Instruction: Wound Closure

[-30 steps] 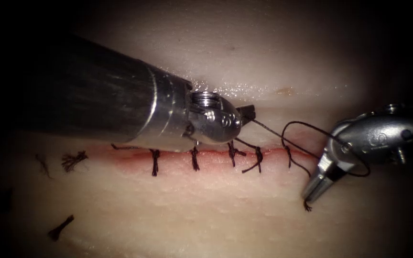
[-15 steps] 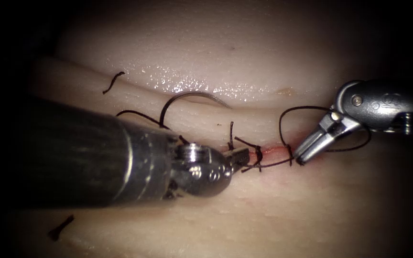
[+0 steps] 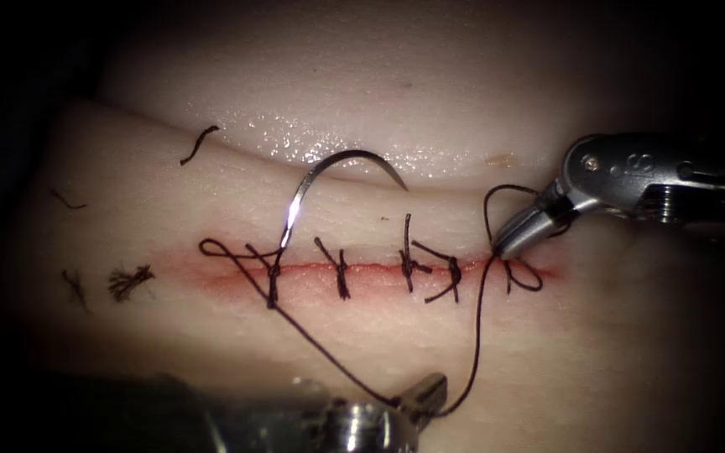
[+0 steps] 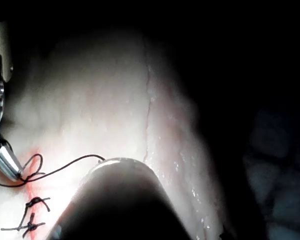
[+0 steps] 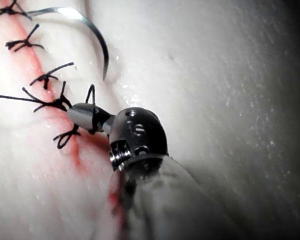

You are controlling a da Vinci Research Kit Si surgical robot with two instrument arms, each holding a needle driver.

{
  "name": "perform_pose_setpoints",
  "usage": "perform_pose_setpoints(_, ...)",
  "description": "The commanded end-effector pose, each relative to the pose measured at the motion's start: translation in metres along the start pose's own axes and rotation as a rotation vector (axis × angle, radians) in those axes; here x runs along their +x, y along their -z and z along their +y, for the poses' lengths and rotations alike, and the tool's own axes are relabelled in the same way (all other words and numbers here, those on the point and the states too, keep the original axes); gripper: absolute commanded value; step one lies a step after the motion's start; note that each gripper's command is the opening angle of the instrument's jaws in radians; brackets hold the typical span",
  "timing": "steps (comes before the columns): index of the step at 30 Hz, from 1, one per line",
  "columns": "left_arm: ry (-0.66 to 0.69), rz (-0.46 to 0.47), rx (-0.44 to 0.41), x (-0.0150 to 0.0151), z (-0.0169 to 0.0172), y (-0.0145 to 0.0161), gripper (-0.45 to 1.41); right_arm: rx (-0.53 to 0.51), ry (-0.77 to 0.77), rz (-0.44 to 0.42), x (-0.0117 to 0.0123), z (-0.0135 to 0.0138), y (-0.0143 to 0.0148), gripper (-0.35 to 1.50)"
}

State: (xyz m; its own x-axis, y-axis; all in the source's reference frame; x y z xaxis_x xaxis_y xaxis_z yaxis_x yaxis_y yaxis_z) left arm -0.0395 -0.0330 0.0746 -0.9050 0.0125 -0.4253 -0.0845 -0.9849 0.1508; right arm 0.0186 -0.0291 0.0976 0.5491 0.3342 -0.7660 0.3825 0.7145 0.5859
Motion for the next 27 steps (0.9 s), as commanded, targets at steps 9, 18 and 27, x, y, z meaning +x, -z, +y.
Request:
perform_pose_setpoints(9,-0.048,0.031,-0.012,0.0032,0.0038,0.0047,-0.45,-0.030,-0.028,-0.010,-0.0014,0.0017,-0.0008,-0.35)
perform_pose_setpoints(18,-0.108,0.076,-0.022,0.0053,0.0073,0.0101,-0.45,-0.069,-0.077,-0.019,-0.0017,0.0025,0.0000,-0.35)
perform_pose_setpoints(27,-0.161,0.167,-0.081,0.0075,0.0101,0.0180,-0.45,-0.100,-0.101,-0.029,-0.0022,0.0031,0.0007,-0.35)
